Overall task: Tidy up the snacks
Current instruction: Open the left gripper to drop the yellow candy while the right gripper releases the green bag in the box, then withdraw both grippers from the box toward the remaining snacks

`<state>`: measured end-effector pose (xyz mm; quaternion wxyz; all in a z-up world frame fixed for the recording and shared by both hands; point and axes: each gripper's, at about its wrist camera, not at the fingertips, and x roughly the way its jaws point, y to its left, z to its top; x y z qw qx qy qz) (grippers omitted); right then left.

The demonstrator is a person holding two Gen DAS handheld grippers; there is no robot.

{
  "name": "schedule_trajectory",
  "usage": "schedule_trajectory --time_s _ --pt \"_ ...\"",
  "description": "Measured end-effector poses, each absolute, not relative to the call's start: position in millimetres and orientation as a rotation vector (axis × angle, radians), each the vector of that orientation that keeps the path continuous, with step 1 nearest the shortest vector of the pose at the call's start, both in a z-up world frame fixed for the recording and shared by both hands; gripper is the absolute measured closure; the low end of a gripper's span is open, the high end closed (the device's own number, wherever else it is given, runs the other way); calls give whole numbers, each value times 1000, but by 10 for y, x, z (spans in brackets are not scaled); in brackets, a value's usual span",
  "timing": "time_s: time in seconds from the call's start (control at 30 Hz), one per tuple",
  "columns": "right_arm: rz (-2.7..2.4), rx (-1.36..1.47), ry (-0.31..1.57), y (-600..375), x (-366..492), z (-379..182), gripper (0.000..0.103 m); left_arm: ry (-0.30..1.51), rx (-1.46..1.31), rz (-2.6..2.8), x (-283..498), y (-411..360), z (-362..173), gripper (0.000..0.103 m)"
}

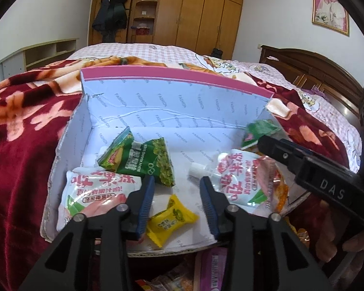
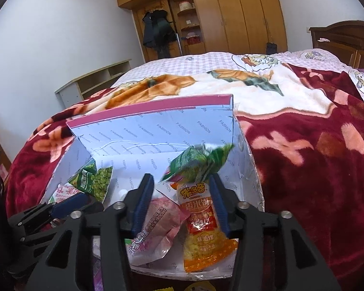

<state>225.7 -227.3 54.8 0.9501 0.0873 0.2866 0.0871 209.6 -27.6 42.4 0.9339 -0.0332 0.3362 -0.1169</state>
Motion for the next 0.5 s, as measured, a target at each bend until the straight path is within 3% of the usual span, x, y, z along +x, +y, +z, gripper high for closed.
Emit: schedule_trajectory --time_s 0.3,0.5 --pt "171 164 553 -2255 2136 632 31 685 -44 -264 2016 -401 470 27" --pt "154 189 554 -2308 2064 660 28 644 5 -230 1915 -461 541 17"
